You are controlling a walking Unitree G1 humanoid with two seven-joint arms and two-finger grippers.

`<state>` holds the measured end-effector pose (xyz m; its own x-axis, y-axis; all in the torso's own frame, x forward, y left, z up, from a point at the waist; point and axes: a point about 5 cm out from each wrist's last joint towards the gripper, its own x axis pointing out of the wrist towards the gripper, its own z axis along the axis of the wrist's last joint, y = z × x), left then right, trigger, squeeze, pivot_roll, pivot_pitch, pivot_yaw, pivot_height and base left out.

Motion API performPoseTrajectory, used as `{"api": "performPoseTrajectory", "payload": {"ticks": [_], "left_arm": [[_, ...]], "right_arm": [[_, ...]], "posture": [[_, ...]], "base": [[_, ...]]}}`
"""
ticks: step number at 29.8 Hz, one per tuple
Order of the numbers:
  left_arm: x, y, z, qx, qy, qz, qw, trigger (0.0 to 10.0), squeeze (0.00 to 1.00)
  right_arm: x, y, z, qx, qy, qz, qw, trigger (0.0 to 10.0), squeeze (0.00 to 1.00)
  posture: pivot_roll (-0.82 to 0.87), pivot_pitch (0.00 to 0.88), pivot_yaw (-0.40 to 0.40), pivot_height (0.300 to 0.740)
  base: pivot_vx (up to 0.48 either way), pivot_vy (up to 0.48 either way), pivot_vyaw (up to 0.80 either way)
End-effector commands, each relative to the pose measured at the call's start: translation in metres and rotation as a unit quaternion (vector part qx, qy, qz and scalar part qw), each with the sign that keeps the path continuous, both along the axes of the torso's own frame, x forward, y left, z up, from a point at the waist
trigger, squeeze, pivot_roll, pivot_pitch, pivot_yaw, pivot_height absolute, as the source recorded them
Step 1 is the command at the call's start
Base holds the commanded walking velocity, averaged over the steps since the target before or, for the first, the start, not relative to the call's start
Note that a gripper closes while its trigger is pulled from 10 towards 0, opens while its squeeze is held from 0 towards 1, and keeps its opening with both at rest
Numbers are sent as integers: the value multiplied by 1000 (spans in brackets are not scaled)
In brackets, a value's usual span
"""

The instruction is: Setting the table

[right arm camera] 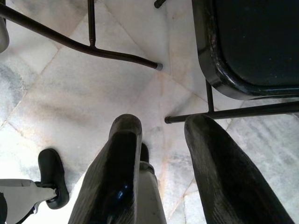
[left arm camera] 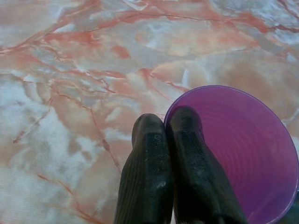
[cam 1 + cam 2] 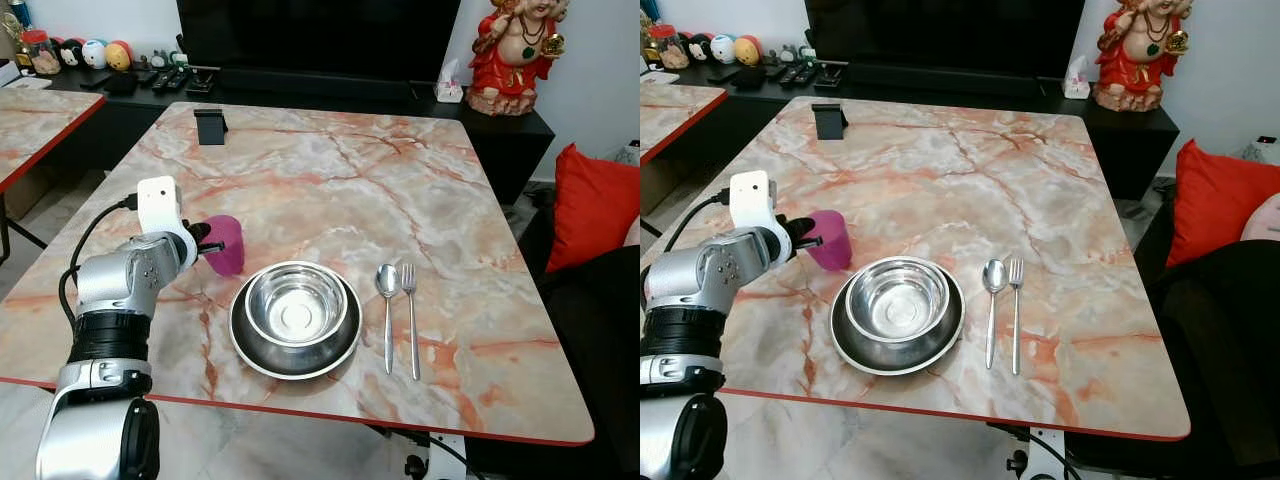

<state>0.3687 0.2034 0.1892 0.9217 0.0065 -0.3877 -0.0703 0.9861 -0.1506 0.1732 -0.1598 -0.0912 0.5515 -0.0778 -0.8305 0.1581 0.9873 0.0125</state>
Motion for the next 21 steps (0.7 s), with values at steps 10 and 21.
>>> {"api": "performPoseTrajectory", "payload": {"ticks": [10, 21], "left_arm": [[1, -2, -1, 16, 3, 5, 1000, 10000, 0], [1, -4, -8, 21, 12, 4, 1000, 10000, 0]], "right_arm": [[0, 0, 0, -1, 3, -2, 1000, 10000, 0], [0, 0, 0, -1, 4, -3, 1000, 10000, 0]], "posture": [[74, 0, -46, 731], [70, 0, -42, 731]], "base": [[0, 0, 0], [0, 0, 0]]}}
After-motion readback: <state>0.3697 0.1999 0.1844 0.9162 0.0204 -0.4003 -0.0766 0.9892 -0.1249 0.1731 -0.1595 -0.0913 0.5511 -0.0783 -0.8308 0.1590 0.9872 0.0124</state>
